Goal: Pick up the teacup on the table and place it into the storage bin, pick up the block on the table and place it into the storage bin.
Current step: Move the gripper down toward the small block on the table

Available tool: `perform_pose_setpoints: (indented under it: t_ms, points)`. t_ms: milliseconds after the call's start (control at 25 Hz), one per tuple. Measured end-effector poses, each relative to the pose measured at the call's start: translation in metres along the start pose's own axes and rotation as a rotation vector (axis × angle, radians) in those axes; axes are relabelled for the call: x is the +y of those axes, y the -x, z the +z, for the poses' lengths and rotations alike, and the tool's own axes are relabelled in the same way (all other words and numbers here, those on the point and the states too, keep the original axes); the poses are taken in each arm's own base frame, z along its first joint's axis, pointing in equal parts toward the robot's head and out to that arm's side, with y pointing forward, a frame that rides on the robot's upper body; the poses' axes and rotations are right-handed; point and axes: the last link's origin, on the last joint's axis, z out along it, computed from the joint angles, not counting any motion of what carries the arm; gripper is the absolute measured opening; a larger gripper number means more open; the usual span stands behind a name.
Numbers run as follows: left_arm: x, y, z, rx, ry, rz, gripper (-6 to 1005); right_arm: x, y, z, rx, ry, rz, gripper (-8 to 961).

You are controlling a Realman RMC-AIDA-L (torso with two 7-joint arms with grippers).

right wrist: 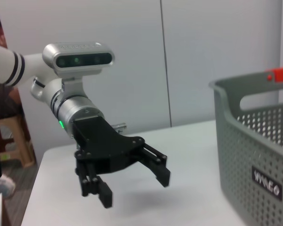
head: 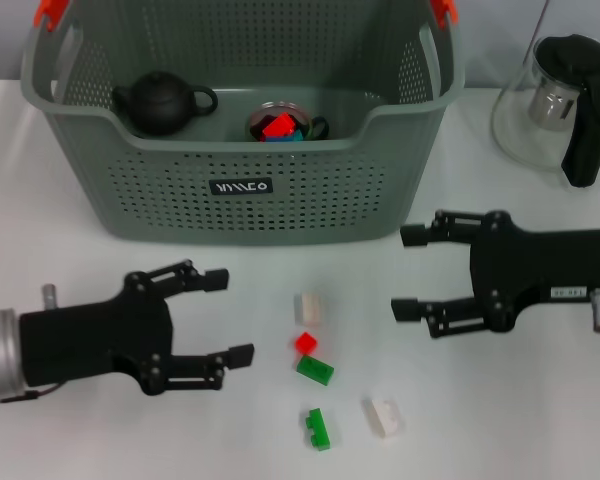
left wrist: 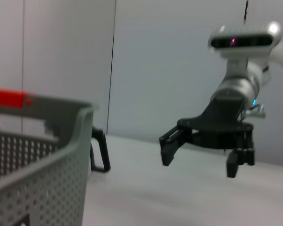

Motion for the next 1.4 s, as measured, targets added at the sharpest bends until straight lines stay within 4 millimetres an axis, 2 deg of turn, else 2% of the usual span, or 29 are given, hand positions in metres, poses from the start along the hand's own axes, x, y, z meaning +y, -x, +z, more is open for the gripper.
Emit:
perform_pose_setpoints:
  t_ms: [160,320,440,600,1000,1400]
  points:
    - [-0.002,0.004,0.008,-0.014,0.0,-0.015,894,0.002,-0.002,0.003,0.051,0.02,0.007,910]
    - [-0.009,-0.001,0.004,0.01,-0.033,-0.007,886,-0.002,0.014,0.005,0.163,0.045,0.001,910]
    - [-0.013,-0.001,0.003,0.008,-0.054,-0.007,884,-0.003,0.026,0.015,0.3,0.08,-0.011,910]
    - [-0.016,0.002,0.006,-0.005,-0.08,-0.011,884,-0.004,0.032,0.032,0.44,0.125,-0.011,910]
    - [-0.021,0.003,0.008,0.006,-0.117,-0.021,883,0.01,0.017,0.056,0.609,0.239,-0.127,911]
    - [-0.022,0.006,0.012,0.026,-0.147,-0.045,883,0.012,0.005,0.069,0.701,0.264,-0.271,911]
